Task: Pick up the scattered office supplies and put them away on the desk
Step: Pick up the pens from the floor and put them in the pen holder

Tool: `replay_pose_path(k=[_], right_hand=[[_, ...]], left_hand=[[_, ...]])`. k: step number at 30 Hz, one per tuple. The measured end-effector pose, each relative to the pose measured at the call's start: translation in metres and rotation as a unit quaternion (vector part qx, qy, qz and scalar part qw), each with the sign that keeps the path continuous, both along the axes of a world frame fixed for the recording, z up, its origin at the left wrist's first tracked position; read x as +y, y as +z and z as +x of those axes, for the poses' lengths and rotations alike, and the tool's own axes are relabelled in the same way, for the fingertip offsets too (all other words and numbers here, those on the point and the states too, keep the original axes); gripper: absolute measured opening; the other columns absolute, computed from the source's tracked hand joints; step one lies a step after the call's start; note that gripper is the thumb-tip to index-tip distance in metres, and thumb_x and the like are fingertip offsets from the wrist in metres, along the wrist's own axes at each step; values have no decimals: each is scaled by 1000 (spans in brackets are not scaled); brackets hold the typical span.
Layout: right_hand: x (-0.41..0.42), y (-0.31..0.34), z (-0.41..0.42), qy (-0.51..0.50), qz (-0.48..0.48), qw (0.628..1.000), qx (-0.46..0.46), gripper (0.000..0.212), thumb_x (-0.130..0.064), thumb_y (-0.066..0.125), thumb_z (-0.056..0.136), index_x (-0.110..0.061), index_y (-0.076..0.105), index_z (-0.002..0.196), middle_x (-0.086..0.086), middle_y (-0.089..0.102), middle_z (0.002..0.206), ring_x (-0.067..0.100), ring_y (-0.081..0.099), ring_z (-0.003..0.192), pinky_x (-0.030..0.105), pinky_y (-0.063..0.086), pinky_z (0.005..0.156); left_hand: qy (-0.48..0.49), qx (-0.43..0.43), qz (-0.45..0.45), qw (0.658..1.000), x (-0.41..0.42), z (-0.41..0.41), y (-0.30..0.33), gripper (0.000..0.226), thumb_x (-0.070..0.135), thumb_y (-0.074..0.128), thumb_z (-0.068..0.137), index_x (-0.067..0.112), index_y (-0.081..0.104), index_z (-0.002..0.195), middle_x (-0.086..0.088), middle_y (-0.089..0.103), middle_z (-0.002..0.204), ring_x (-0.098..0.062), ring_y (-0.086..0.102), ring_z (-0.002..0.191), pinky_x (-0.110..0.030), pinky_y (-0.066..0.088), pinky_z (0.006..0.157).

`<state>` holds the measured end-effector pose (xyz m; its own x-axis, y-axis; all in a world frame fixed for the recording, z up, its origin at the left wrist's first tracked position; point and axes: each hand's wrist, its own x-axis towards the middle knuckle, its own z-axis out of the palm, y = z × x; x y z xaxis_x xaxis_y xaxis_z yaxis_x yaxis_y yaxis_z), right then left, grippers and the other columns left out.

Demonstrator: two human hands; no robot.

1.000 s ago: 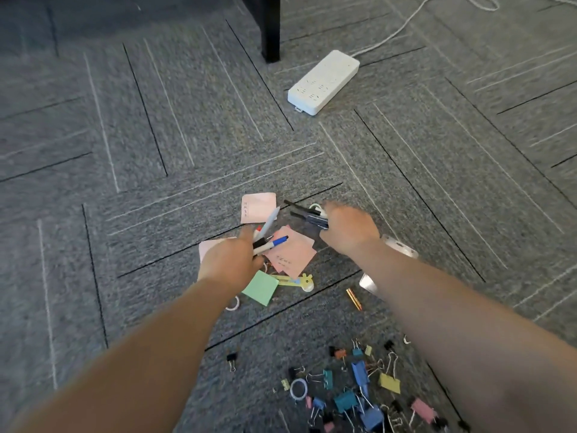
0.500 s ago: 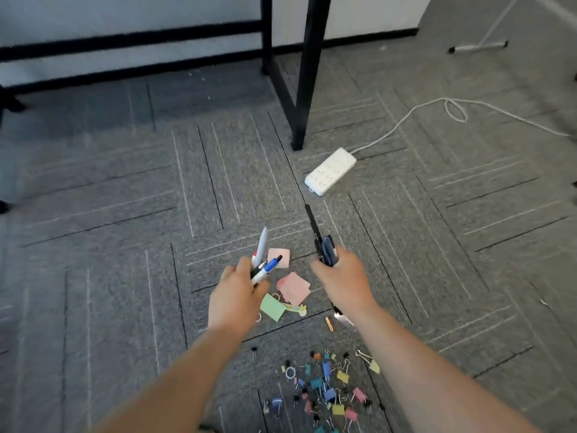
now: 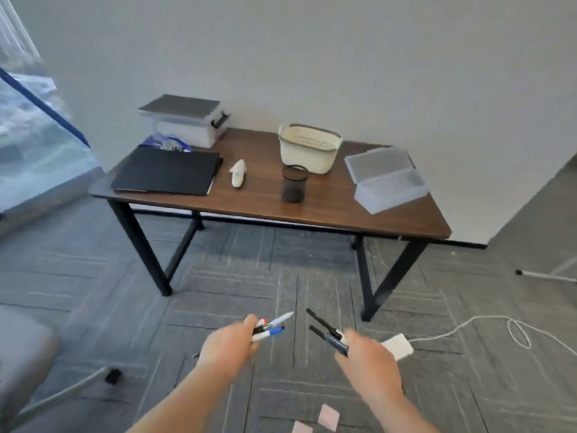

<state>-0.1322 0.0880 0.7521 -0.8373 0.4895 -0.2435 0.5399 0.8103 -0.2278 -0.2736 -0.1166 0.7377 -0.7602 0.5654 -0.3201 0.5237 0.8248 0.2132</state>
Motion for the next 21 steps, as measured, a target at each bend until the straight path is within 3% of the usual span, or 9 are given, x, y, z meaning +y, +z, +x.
replay_pose_path(k=[4,8,15,18,21], right_hand=[[-14,45,-92,31,56,998,11,14,-38,51,91,-25,48,97,-4,64,84,19,64,78,31,40,57],[-21,76,-172,3,58,997,47,15,-39,53,91,-28,42,89,-8,57,72,14,57,64,28,41,51],[10,122,-261,-37,66,993,90,16,-39,54,90,-26,44,88,-4,61,78,21,59,73,32,40,53],[41,133,-288,-96,15,981,167,13,-35,58,90,-25,50,88,-6,59,74,15,56,66,27,36,47],[75,140,-326,-180,-102,941,268,13,-33,59,91,-20,58,93,-5,58,73,13,56,66,25,39,50]], left_hand=[[-36,41,-27,998,-27,-100,51,27,30,49,92,20,41,115,-4,64,110,-29,62,99,-39,46,74],[-25,54,17,998,-32,-174,89,20,31,48,93,20,42,109,-2,65,102,-28,63,88,-36,40,63],[-88,118,59,987,22,-256,135,20,32,51,92,20,42,106,-2,62,100,-26,61,89,-35,39,62],[-42,90,114,988,56,-284,144,15,32,49,92,22,43,101,1,60,89,-24,59,78,-35,43,62],[41,12,226,973,100,-310,144,10,28,49,92,23,46,101,5,54,72,-18,52,62,-31,41,54]])
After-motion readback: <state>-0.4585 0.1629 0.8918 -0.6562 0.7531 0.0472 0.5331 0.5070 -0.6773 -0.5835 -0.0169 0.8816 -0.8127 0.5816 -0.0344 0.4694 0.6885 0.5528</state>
